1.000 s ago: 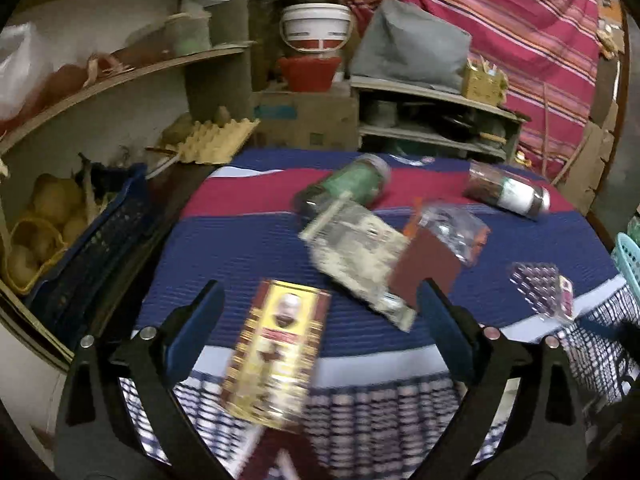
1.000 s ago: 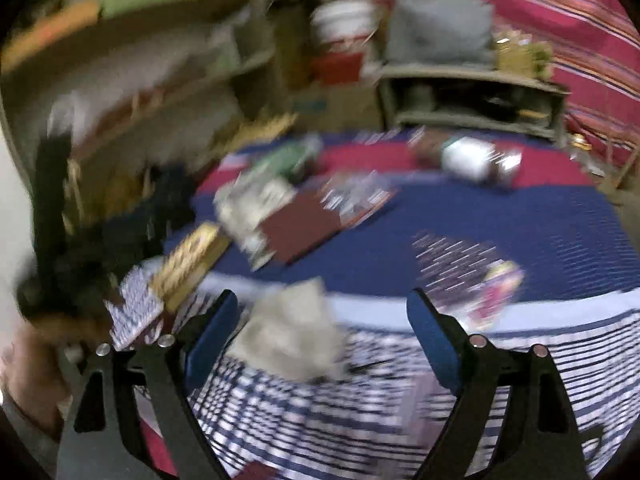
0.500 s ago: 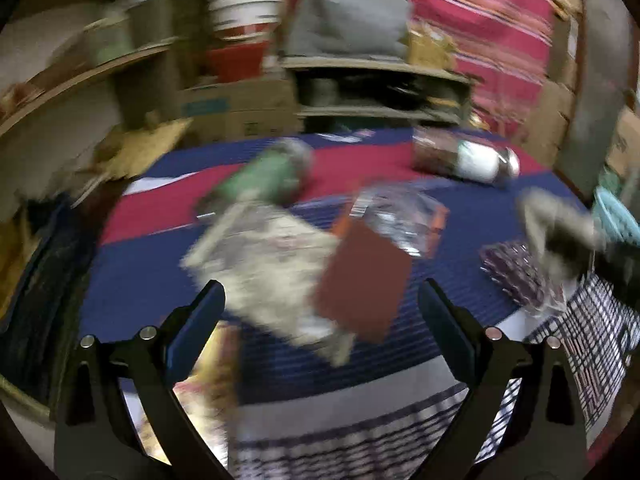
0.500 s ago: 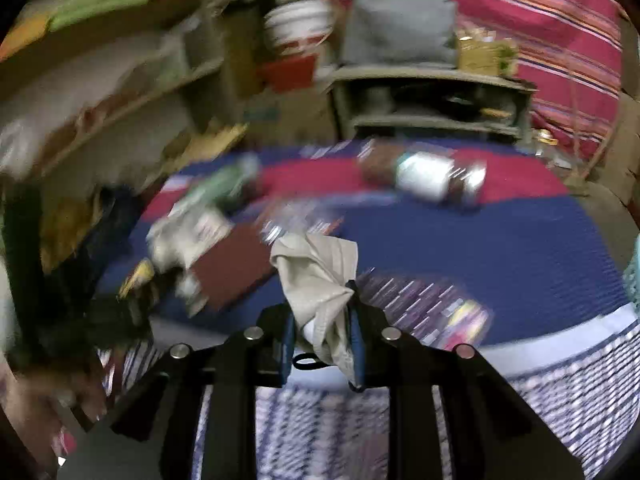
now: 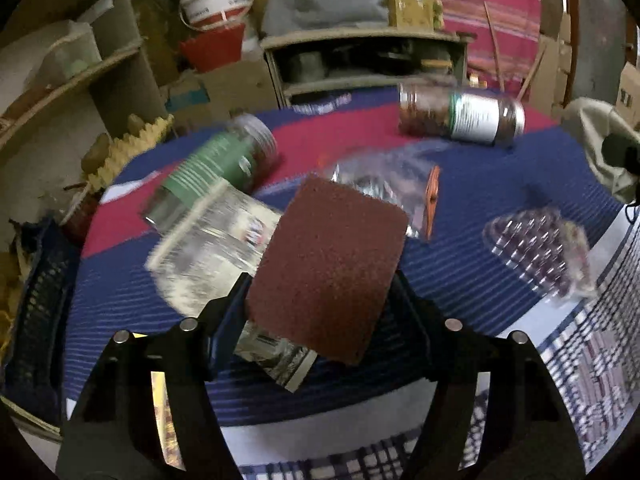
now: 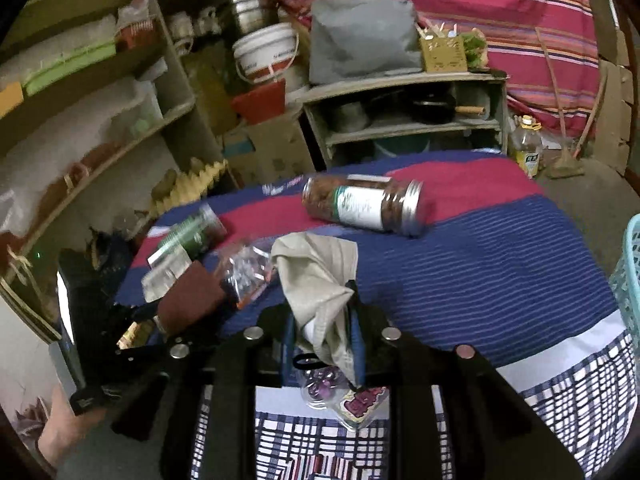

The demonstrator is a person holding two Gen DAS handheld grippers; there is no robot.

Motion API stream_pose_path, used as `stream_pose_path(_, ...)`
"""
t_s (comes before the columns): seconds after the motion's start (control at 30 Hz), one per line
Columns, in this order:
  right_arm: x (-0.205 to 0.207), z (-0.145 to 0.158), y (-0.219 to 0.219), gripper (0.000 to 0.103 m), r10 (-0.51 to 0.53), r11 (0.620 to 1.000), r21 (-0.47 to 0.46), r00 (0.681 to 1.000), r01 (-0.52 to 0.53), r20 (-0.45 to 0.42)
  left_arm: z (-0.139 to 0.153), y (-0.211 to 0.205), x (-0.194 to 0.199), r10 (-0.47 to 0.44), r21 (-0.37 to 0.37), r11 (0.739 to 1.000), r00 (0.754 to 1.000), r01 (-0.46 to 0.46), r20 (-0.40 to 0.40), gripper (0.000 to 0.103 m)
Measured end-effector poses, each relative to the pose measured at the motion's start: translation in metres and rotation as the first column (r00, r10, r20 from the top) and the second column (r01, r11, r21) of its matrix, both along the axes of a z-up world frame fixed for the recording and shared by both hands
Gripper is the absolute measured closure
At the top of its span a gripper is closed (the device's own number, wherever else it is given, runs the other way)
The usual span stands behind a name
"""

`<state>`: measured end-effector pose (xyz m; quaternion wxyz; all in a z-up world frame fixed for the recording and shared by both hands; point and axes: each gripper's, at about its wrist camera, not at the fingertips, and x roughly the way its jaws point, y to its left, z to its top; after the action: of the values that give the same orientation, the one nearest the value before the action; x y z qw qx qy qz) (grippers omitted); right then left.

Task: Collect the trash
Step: 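Carry the white cloth and brown pad to the basket and release them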

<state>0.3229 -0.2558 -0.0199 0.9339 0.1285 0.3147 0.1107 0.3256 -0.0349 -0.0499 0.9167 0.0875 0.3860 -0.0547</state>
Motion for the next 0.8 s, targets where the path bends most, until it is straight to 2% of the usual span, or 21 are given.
stream_pose_path(0.17, -0.024, 0.021, -0.03, 0.08, -0.062, 0.998, 0.027, 0.995, 0.06, 0.074, 0.051, -0.007, -0.033, 0.011, -0.106, 0.994, 0.994, 0.001, 0.108, 0.036)
stream_pose_path(0.3, -0.048, 0.038, -0.073, 0.08, -0.172, 0.985, -0.008, 0.976, 0.175, 0.132, 0.079, -0.048, -0.043, -0.024, -0.124, 0.991, 0.987, 0.044, 0.161, 0.036)
stream_pose_path(0.37, -0.068, 0.046, -0.104, 0.08, -0.268, 0.954, -0.085, 0.947, 0.286, 0.176, 0.092, -0.083, -0.041, -0.071, -0.15, 0.984, 0.984, 0.096, 0.166, 0.036)
stream_pose_path(0.4, -0.082, 0.052, -0.129, 0.08, -0.346, 0.917, -0.134, 0.916, 0.376, 0.204, 0.096, -0.098, -0.04, -0.093, -0.152, 0.981, 0.981, 0.119, 0.169, 0.036)
stream_pose_path(0.43, -0.091, 0.055, -0.147, 0.08, -0.389, 0.893, -0.151, 0.895, 0.424, 0.218, 0.1, -0.118, -0.039, -0.118, -0.156, 0.977, 0.977, 0.146, 0.178, 0.036)
stream_pose_path(0.5, -0.117, 0.059, -0.2, 0.08, -0.507, 0.826, -0.146, 0.831, 0.545, 0.229, 0.106, -0.159, -0.038, -0.176, -0.168, 0.964, 0.967, 0.208, 0.186, 0.036)
stream_pose_path(0.6, -0.15, 0.05, -0.263, 0.08, -0.619, 0.76, -0.093, 0.759, 0.644, 0.2, 0.099, -0.24, -0.036, -0.289, -0.193, 0.928, 0.942, 0.32, 0.172, 0.036)
stream_pose_path(0.7, -0.164, 0.039, -0.304, 0.08, -0.665, 0.729, -0.061, 0.726, 0.682, 0.174, 0.082, -0.315, -0.037, -0.383, -0.214, 0.887, 0.912, 0.408, 0.15, 0.036)
stream_pose_path(0.8, -0.167, 0.03, -0.326, 0.08, -0.681, 0.723, -0.017, 0.717, 0.69, 0.152, 0.065, -0.377, -0.041, -0.456, -0.231, 0.849, 0.88, 0.475, 0.132, 0.036)
